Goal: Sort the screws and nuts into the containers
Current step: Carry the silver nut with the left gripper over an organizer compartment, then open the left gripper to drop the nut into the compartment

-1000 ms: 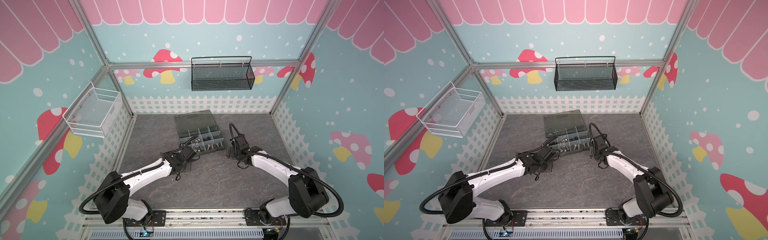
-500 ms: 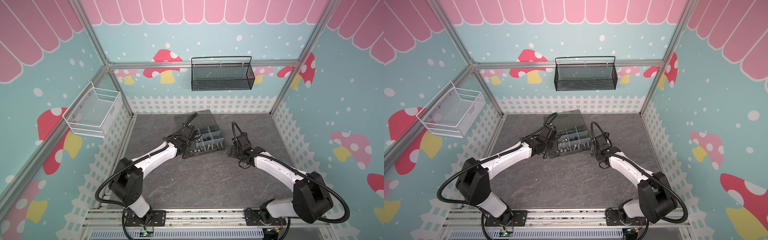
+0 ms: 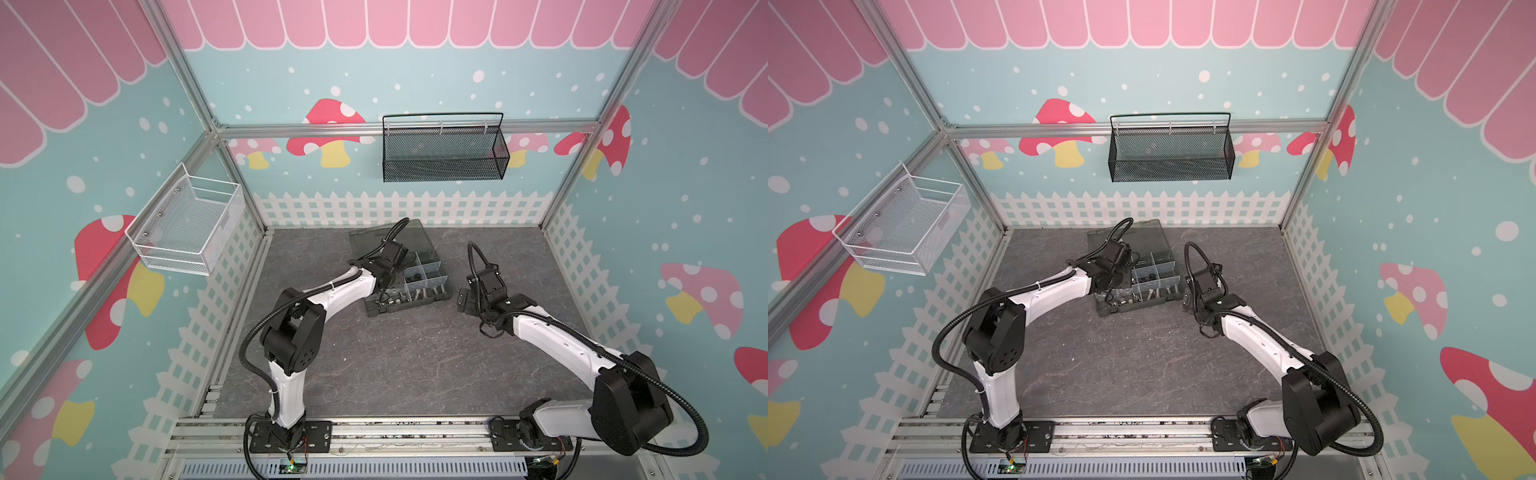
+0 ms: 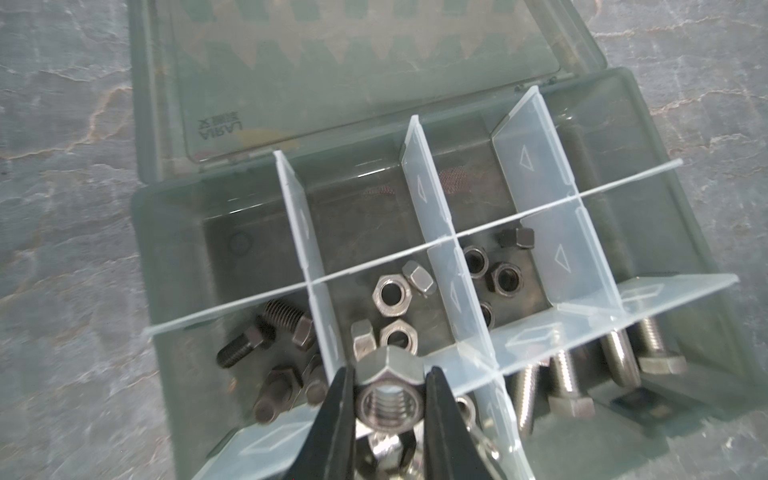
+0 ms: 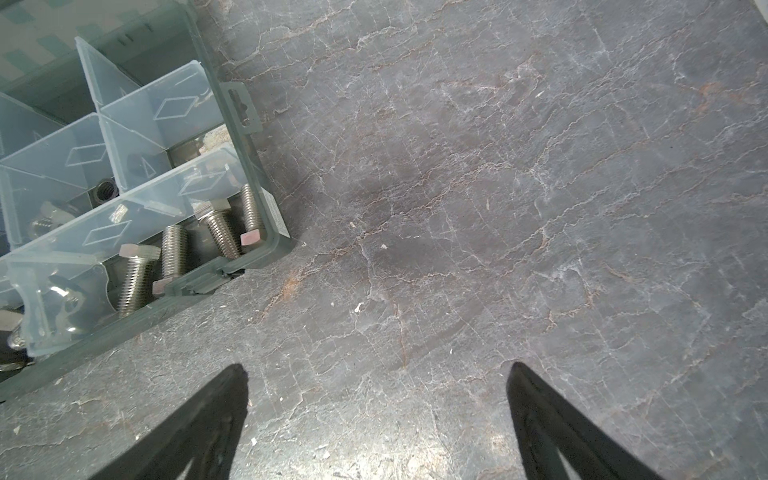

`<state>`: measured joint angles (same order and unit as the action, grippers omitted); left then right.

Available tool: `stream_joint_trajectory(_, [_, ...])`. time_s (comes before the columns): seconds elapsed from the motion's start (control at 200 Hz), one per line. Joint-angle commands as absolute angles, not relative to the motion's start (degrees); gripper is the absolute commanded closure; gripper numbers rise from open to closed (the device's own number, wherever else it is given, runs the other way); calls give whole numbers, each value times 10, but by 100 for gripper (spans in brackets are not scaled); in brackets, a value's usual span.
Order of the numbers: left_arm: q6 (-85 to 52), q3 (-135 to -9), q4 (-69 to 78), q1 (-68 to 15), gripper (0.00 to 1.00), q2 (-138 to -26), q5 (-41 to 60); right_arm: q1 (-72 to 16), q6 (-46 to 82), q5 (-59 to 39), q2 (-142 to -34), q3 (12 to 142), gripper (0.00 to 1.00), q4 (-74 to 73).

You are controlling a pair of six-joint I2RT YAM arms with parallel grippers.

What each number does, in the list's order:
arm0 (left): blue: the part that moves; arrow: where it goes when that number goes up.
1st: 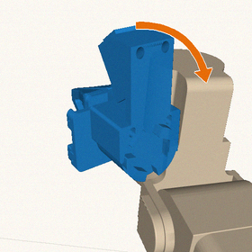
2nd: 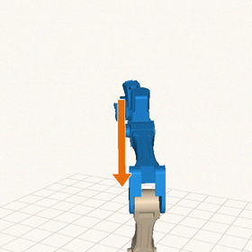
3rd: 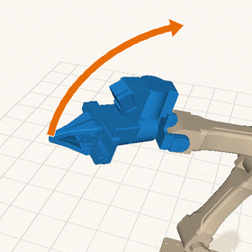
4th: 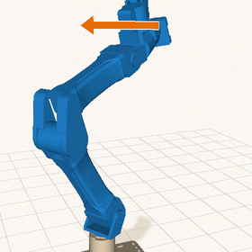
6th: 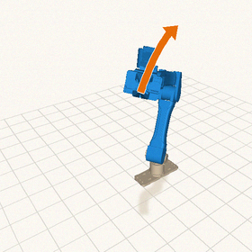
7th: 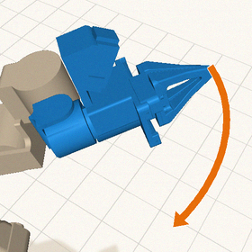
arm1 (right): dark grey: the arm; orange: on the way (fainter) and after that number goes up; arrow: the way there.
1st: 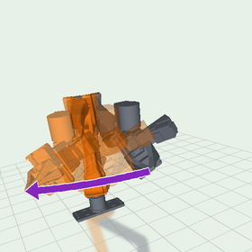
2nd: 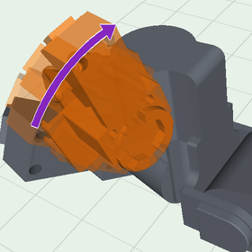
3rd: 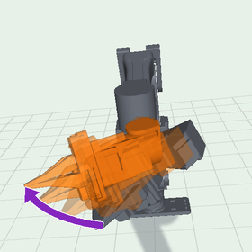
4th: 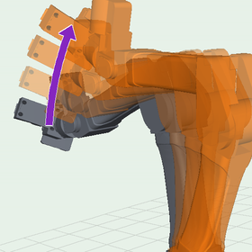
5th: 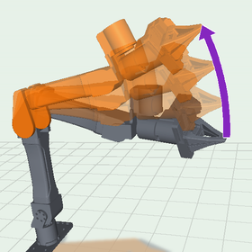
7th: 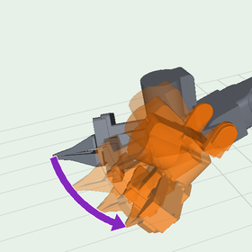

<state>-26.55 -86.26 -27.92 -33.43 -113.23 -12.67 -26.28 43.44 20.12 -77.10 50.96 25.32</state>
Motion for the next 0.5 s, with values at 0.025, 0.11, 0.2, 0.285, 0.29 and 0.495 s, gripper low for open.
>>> stream_joint_trajectory(0.025, [-258, -891, -278, -329, 77, -1152, -112, -261, 446, 212, -772, 510, 2, 265])
stream_joint_trajectory(0.11, [-260, -893, -280, -328, 75, -1162, -108, -261, 446, 211, -774, 512, 2, 265])
stream_joint_trajectory(0.2, [-262, -893, -280, -329, 72, -1165, -109, -261, 446, 211, -776, 514, 2, 264])
stream_joint_trajectory(0.285, [-262, -891, -281, -328, 68, -1163, -113, -261, 446, 210, -777, 514, 1, 264])
stream_joint_trajectory(0.29, [-262, -891, -281, -328, 68, -1163, -114, -261, 446, 210, -776, 514, 2, 264])
stream_joint_trajectory(0.495, [-259, -889, -284, -328, 63, -1152, -121, -261, 447, 210, -773, 513, 2, 264])
